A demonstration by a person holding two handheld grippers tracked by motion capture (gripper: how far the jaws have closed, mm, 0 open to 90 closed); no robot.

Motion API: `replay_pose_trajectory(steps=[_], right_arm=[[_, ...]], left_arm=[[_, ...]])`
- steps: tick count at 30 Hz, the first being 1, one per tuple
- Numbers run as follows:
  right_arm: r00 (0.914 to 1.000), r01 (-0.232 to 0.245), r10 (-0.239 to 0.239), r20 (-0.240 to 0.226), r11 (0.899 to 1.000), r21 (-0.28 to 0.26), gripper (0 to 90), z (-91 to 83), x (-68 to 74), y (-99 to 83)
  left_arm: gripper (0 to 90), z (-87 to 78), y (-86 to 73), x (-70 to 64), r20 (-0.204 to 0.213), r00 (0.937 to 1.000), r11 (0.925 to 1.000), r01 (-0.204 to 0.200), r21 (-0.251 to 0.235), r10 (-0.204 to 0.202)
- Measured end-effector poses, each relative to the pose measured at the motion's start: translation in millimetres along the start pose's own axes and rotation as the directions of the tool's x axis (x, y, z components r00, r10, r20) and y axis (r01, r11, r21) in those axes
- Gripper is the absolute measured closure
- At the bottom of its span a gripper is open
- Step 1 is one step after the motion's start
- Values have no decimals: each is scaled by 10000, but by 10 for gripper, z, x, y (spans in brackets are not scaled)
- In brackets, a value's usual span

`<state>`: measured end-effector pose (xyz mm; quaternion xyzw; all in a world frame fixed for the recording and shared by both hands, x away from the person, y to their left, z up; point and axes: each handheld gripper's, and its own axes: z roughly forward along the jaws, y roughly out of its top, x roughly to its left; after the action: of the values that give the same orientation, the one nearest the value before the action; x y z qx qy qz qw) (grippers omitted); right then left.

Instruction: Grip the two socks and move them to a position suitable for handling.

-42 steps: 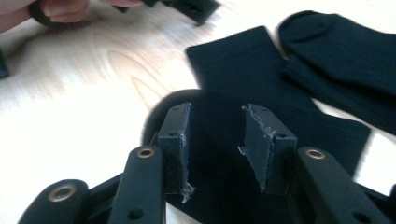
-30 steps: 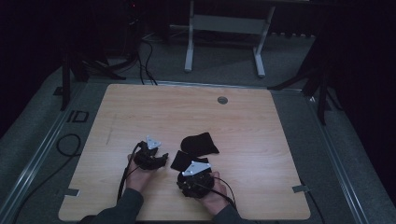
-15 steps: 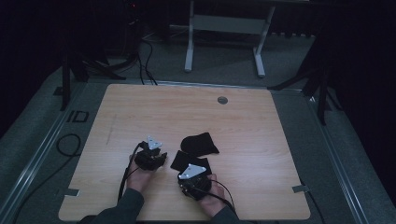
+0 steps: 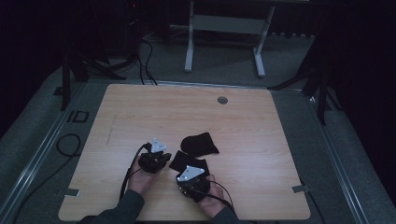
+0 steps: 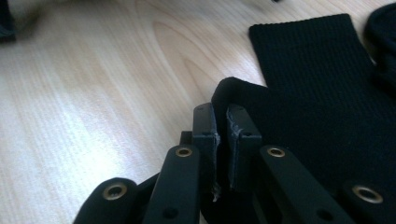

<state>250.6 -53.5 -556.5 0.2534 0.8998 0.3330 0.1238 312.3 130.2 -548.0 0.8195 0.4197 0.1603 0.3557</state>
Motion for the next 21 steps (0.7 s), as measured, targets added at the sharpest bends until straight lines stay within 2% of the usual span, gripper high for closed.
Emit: replay_pose_trajectory(steps=[4,7,12,14,21], right_arm=[[9998,149,-149,-143,9999,-8,837,5,40,8],[9994,236,-236,-258,9997,0,837,8,68,14],[9991,246,-246,-332,9997,-6,837,11,89,19],[9991,285,-285,-326,9996,2,841,10,91,20],[9991,402,-404,-152,9991,-124,856,-44,68,21]], left_arm=[[900,9,9,-64,251,9992,9995,-314,-83,316],[900,25,12,-93,428,9986,9995,-313,-54,315],[900,77,3,-129,480,9982,9992,-374,126,367],[899,108,-6,-124,419,9987,9988,-298,392,282],[899,102,-9,-104,497,9985,9988,-234,430,213]])
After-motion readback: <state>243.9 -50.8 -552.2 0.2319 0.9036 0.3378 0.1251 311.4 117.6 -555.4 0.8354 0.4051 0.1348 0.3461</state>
